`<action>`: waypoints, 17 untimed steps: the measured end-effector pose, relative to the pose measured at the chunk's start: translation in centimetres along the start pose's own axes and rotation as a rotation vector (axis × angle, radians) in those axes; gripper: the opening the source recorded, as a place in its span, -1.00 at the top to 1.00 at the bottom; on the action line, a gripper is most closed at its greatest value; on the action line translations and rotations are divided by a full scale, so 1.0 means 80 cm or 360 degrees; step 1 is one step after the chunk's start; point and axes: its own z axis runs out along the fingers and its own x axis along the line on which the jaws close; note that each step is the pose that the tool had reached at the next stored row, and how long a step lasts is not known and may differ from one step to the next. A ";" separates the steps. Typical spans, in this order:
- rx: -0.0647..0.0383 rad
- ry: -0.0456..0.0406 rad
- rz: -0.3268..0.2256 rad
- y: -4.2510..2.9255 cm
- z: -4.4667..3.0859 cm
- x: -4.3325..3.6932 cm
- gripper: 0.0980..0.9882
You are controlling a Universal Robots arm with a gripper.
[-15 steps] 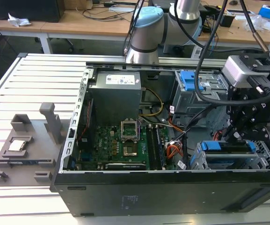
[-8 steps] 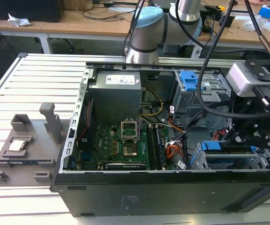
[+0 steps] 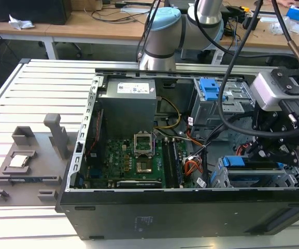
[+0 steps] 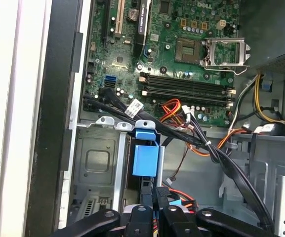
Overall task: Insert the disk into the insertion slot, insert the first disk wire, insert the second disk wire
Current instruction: 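Insert the second disk wire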
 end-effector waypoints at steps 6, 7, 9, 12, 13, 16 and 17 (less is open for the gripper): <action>0.0002 -0.0001 0.0022 -0.0022 0.0021 0.001 0.89; 0.0002 -0.0001 0.0022 -0.0026 0.0028 0.001 0.89; 0.0003 -0.0001 0.0023 -0.0028 0.0050 0.001 0.89; 0.0003 -0.0001 0.0023 -0.0029 0.0075 0.002 0.89; 0.0003 -0.0001 0.0023 -0.0029 0.0084 0.002 0.89; 0.0003 0.0000 0.0023 -0.0030 0.0107 0.002 0.89; 0.0002 0.0000 0.0023 -0.0030 0.0107 0.002 0.89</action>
